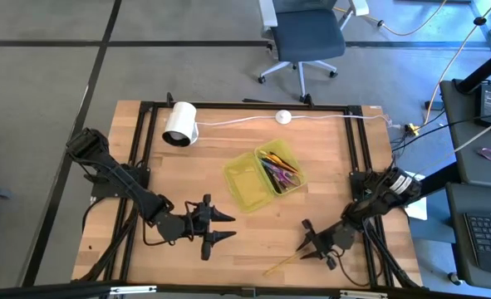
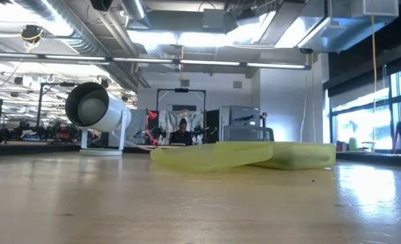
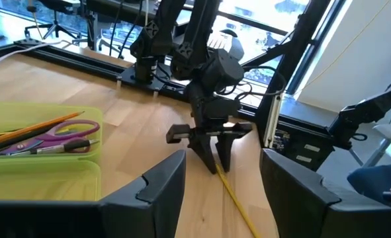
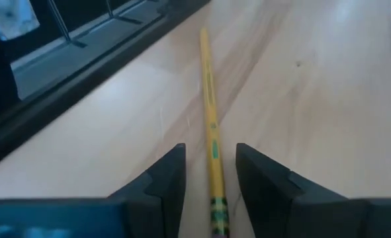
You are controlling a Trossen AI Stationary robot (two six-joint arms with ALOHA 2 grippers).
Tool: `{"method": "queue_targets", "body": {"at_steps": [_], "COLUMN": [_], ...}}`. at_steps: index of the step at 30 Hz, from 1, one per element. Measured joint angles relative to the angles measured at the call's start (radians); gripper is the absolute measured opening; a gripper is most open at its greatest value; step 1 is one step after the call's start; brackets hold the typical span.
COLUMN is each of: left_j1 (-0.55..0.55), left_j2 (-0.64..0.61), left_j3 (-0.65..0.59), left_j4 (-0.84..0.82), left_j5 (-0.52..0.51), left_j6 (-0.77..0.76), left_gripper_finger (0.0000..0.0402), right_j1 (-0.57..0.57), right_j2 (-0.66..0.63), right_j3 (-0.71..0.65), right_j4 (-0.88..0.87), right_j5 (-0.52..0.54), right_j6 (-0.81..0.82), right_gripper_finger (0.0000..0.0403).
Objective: Pick & place school supplies into a supply box
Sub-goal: Put the orange pencil into the yellow supply box
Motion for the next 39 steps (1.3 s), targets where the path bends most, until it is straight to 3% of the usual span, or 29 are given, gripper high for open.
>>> {"method": "queue_targets", "body": {"at_steps": [23, 29, 33, 39], "left_j1": [-0.001, -0.001, -0.001, -0.001], "left_j2": [0.0, 0.0, 0.0, 0.0], "left_j3": [0.0, 0.0, 0.0, 0.0], "left_j4": [-0.001, -0.001, -0.001, -0.001], "left_j5": [0.003, 0.003, 0.003, 0.003], "left_j6": [0.0, 0.0, 0.0, 0.0], "left_gripper_finger": [0.0188, 0.0187, 0.0186, 0.0186], "right_j1": [-0.009, -0.009, -0.009, -0.011], "right_j2": [0.034, 0.028, 0.028, 0.029], "right_j3": [0.034, 0.036, 0.036, 0.035], "right_j4": [0.016, -0.056, -0.075, -0.075], "right_j5": [0.009, 0.015, 0.022, 0.025], "right_j6": [0.024, 0.04, 0.046, 0.047], "right_gripper_finger": [0.0137, 0.0135, 0.0112, 0.0046]}}
